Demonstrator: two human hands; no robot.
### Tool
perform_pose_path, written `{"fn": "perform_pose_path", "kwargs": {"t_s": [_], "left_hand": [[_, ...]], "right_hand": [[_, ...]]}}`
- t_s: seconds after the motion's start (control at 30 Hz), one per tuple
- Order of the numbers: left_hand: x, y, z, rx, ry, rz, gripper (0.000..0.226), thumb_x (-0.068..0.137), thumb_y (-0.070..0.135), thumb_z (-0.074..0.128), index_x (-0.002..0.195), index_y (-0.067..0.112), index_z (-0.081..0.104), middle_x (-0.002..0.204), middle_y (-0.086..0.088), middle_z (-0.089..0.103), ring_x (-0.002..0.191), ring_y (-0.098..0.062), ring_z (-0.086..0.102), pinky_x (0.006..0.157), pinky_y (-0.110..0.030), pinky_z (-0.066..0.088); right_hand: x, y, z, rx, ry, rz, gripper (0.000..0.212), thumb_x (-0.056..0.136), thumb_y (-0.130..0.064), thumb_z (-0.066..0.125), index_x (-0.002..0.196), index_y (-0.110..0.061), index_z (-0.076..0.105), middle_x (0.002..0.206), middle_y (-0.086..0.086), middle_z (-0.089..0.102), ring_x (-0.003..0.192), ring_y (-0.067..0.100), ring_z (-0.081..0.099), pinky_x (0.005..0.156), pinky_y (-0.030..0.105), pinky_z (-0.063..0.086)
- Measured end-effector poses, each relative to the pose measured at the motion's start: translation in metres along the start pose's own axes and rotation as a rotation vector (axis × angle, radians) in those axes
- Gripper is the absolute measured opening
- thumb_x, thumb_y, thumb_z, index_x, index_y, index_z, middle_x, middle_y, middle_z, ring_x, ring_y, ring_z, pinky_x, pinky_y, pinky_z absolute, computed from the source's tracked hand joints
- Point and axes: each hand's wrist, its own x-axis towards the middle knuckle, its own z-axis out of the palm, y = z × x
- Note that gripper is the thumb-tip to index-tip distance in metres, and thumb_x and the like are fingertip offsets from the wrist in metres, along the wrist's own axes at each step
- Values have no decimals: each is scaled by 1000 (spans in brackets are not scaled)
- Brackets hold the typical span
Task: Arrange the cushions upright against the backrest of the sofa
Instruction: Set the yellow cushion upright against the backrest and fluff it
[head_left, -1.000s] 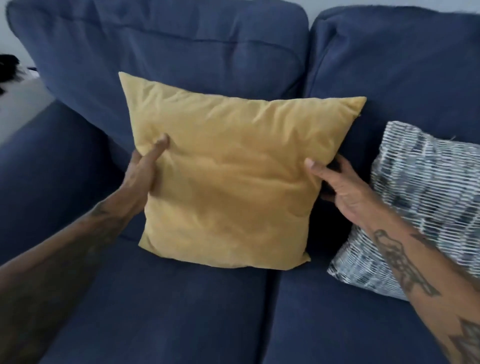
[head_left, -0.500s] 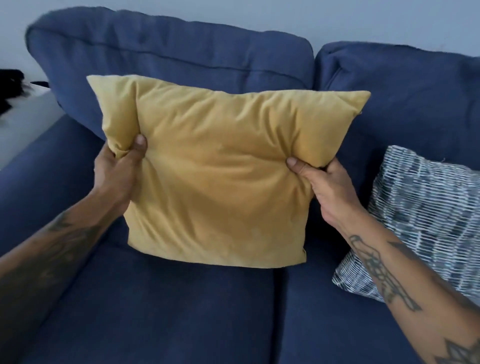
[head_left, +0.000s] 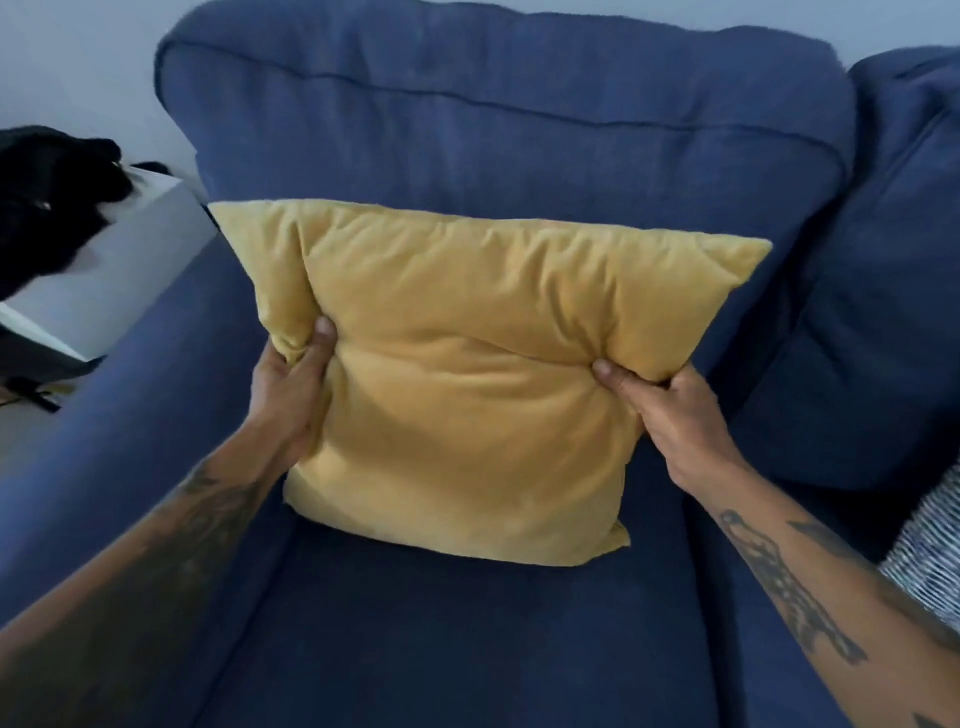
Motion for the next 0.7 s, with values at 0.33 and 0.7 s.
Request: {"fn": "perform_pose_path", "kwargs": {"t_s": [0.33, 0.7], "left_hand": [[61, 91, -21, -165, -234, 13, 41, 102, 49, 63, 134, 26, 72, 120, 9, 84, 110, -11, 80, 91, -33, 63], [103, 83, -30, -217, -110, 199, 105, 60, 73, 93, 149, 26, 64, 141, 6, 76, 130, -15, 73, 107, -49, 59]], "right_hand": [[23, -84, -49, 182, -17, -209, 46, 82, -47, 78, 122, -28, 67, 128, -9, 75, 122, 13, 68, 104, 38, 54], [59, -102, -69, 77, 87, -406, 11, 89, -38, 79, 94, -28, 75, 97, -13, 73, 97, 5, 64, 92, 26, 53]]}}
